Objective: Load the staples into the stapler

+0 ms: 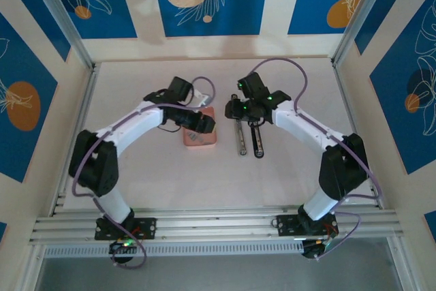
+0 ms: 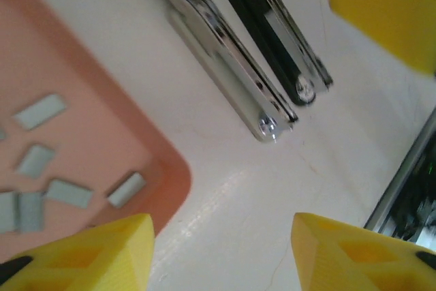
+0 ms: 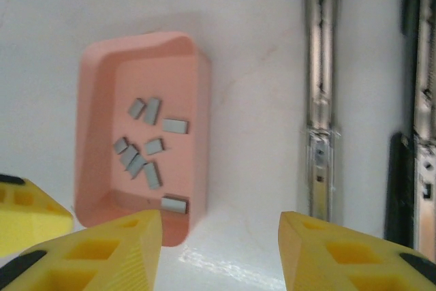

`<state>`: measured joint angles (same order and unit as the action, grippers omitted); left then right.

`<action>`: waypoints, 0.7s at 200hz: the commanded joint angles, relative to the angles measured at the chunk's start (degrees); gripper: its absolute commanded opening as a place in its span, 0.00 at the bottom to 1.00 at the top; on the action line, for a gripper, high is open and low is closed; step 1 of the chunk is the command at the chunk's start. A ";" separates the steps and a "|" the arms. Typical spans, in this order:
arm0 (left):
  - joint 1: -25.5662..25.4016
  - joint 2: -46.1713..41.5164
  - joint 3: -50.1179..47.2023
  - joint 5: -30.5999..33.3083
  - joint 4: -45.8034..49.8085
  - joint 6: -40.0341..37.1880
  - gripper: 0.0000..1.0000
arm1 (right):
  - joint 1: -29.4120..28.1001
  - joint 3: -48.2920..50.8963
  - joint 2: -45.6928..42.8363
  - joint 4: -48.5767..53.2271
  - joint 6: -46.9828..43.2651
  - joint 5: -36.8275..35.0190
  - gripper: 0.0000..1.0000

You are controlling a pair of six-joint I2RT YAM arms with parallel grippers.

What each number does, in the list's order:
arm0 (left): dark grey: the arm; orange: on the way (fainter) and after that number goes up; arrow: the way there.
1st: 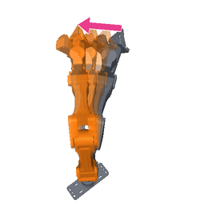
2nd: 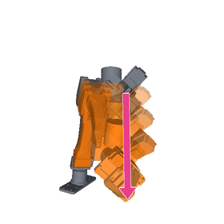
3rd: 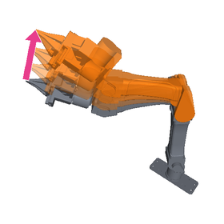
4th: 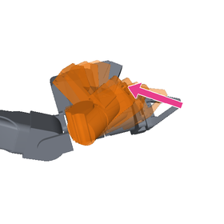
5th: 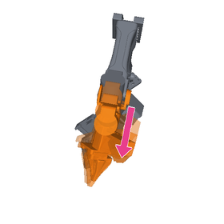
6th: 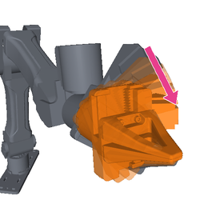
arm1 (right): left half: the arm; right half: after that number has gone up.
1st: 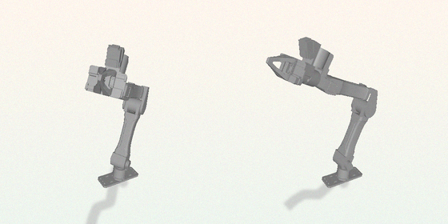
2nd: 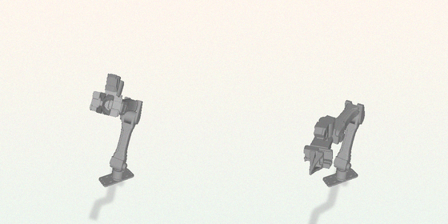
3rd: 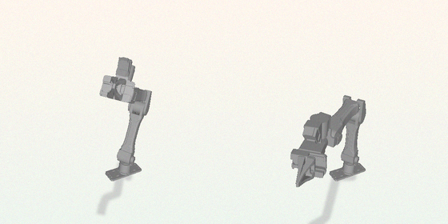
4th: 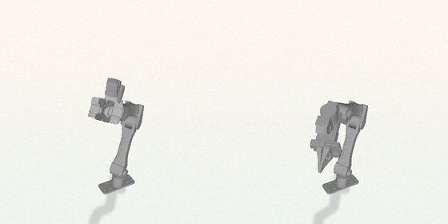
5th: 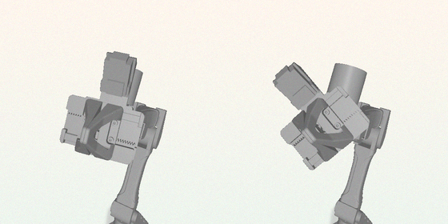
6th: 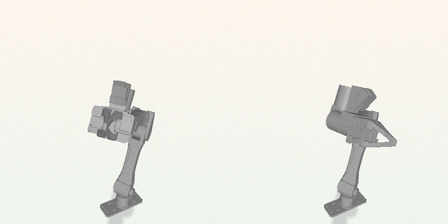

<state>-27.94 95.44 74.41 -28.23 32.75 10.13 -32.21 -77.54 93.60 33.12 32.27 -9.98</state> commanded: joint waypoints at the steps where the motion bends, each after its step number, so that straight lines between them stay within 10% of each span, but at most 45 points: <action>1: 4.03 -4.08 -5.16 1.67 -6.24 6.61 0.52 | -1.95 -5.52 4.22 4.86 -6.21 2.20 0.49; 140: 11.94 -3.69 -19.21 0.76 -12.82 15.96 0.45 | -5.25 -21.94 23.99 6.68 -71.63 13.42 0.45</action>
<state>-16.93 90.76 56.86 -27.40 22.31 24.14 -39.22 -97.03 115.74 40.14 -22.35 -1.83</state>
